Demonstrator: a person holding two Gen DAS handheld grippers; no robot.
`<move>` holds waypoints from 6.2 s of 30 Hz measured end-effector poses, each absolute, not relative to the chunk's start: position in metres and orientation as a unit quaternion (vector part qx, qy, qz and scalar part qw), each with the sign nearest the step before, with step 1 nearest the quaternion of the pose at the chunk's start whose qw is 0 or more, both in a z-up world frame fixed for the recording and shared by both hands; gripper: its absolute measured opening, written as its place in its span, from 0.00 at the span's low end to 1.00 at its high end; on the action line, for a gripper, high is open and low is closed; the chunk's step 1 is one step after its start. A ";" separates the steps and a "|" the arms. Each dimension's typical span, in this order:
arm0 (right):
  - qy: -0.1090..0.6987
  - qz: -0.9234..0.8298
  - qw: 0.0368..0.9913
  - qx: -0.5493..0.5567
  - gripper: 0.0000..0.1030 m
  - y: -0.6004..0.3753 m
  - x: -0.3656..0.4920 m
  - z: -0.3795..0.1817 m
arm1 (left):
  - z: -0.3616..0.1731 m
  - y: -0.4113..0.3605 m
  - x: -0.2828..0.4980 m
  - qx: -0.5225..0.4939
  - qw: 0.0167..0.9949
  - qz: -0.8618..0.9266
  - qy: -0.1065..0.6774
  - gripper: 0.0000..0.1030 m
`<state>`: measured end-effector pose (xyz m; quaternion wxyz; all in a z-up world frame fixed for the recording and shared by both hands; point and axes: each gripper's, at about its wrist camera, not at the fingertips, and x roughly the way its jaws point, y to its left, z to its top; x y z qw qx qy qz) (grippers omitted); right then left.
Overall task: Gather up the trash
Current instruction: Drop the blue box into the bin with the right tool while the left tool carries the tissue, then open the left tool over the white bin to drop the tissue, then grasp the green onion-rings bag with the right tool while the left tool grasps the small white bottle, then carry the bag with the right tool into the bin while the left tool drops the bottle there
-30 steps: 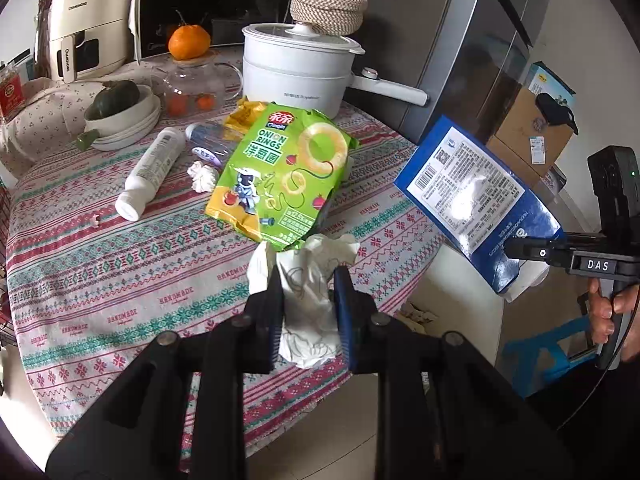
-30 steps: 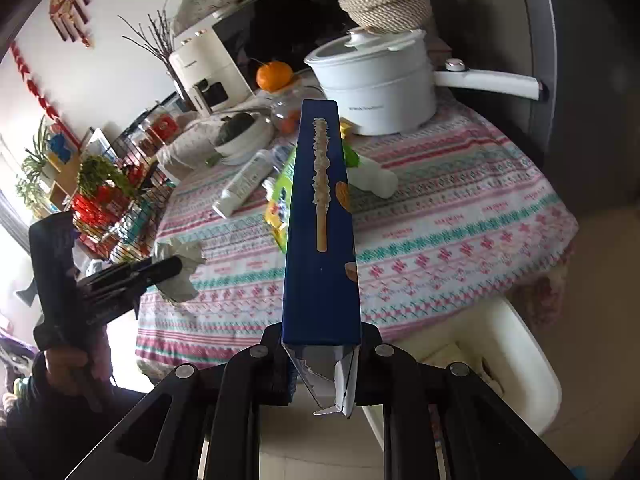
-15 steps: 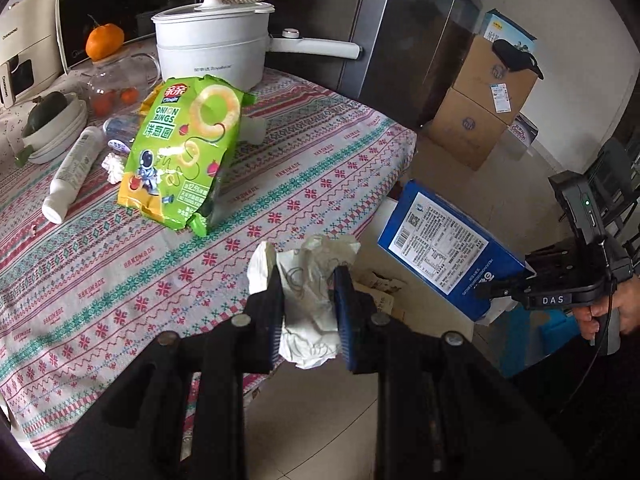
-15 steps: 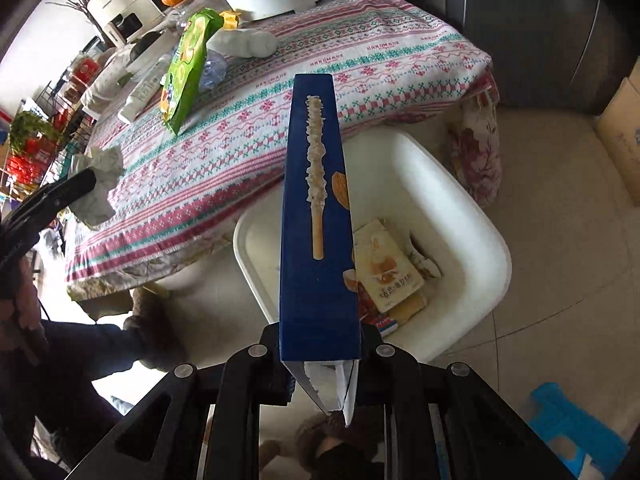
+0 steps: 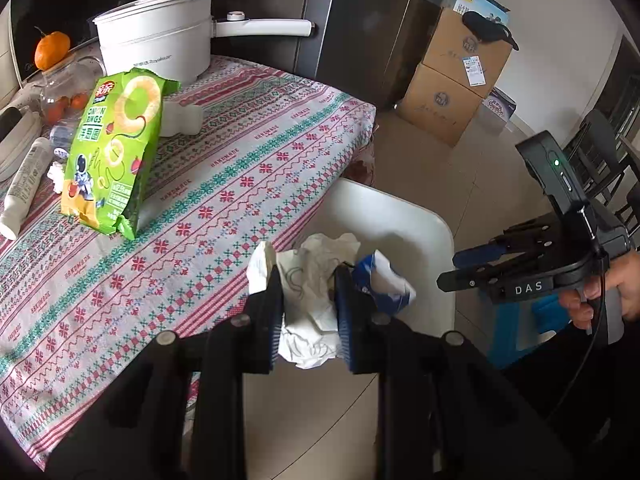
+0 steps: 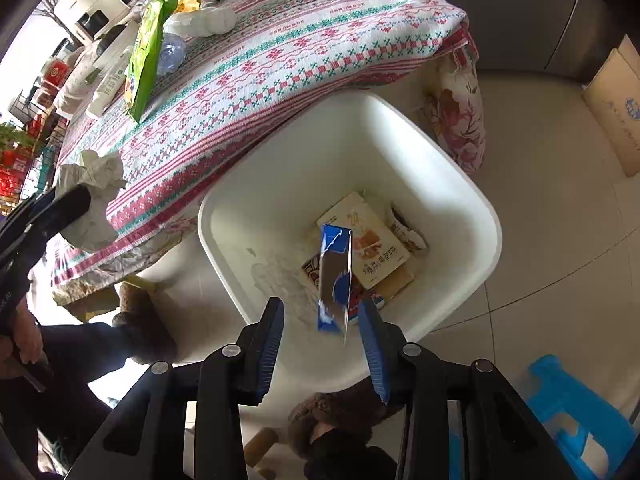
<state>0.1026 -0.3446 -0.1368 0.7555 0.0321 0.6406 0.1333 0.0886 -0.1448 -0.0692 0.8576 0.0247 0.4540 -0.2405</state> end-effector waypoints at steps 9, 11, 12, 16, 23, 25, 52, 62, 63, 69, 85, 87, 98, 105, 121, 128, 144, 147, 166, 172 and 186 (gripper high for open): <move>0.626 0.120 0.769 0.047 0.52 -0.354 0.112 -0.126 | -0.086 -0.169 0.095 0.038 0.846 -0.260 0.465 0.27; 0.623 0.113 0.772 0.047 0.53 -0.357 0.114 -0.123 | -0.087 -0.174 0.096 0.041 0.845 -0.270 0.460 0.29; 0.621 0.109 0.775 0.044 0.53 -0.358 0.116 -0.121 | -0.087 -0.176 0.096 0.040 0.843 -0.278 0.458 0.31; 0.612 0.098 0.783 0.047 0.54 -0.360 0.124 -0.111 | -0.088 -0.179 0.094 0.047 0.842 -0.290 0.453 0.51; 0.590 0.096 0.800 0.045 0.61 -0.351 0.134 -0.092 | -0.075 -0.153 0.094 0.052 0.861 -0.251 0.439 0.76; 0.587 0.094 0.803 0.044 0.62 -0.344 0.138 -0.088 | -0.072 -0.142 0.096 0.046 0.865 -0.237 0.440 0.79; 0.467 0.143 0.872 0.035 0.75 -0.175 0.216 -0.057 | -0.039 0.043 0.169 0.023 0.925 0.062 0.373 0.96; 0.421 0.151 0.894 0.037 0.78 -0.148 0.243 -0.070 | -0.061 0.077 0.229 0.021 0.934 0.055 0.352 0.96; 0.420 0.152 0.894 0.036 0.78 -0.146 0.246 -0.073 | -0.066 0.082 0.235 0.014 0.933 0.049 0.357 0.96; 0.425 0.155 0.891 0.041 0.78 -0.138 0.260 -0.089 | -0.092 0.103 0.272 0.009 0.919 0.047 0.392 0.94; 0.428 0.151 0.888 0.072 0.78 -0.114 0.292 -0.110 | -0.136 0.134 0.304 -0.061 0.880 0.056 0.467 0.53; 0.429 0.154 0.886 0.084 0.75 -0.112 0.294 -0.111 | -0.135 0.132 0.302 -0.062 0.879 0.055 0.469 0.52; 0.434 0.211 0.870 0.102 0.09 -0.102 0.289 -0.099 | -0.114 0.128 0.264 -0.060 0.878 0.062 0.471 0.51; 0.407 0.241 0.877 0.083 0.08 -0.101 0.264 -0.070 | -0.083 0.120 0.234 -0.060 0.890 0.056 0.449 0.50; 0.364 0.279 0.886 0.066 0.07 -0.142 0.195 -0.015 | -0.034 0.071 0.174 -0.035 0.911 0.017 0.410 0.49; 0.362 0.257 0.894 0.064 0.07 -0.182 0.174 -0.002 | -0.015 0.045 0.149 -0.036 0.920 -0.023 0.389 0.49; 0.374 0.149 0.915 0.037 0.07 -0.294 0.133 0.001 | -0.003 -0.062 0.106 0.008 0.912 -0.174 0.371 0.49; 0.411 0.115 0.904 0.027 0.07 -0.311 0.130 -0.012 | -0.012 -0.088 0.098 0.022 0.902 -0.204 0.379 0.49; 0.503 0.072 0.861 -0.005 0.07 -0.354 0.118 -0.068 | -0.093 -0.194 0.079 0.112 0.841 -0.276 0.451 0.49; 0.512 0.067 0.857 -0.002 0.07 -0.361 0.119 -0.073 | -0.089 -0.190 0.077 0.111 0.842 -0.271 0.453 0.52; 0.552 0.074 0.830 -0.018 0.07 -0.346 0.124 -0.092 | -0.064 -0.130 0.089 0.074 0.875 -0.182 0.442 0.80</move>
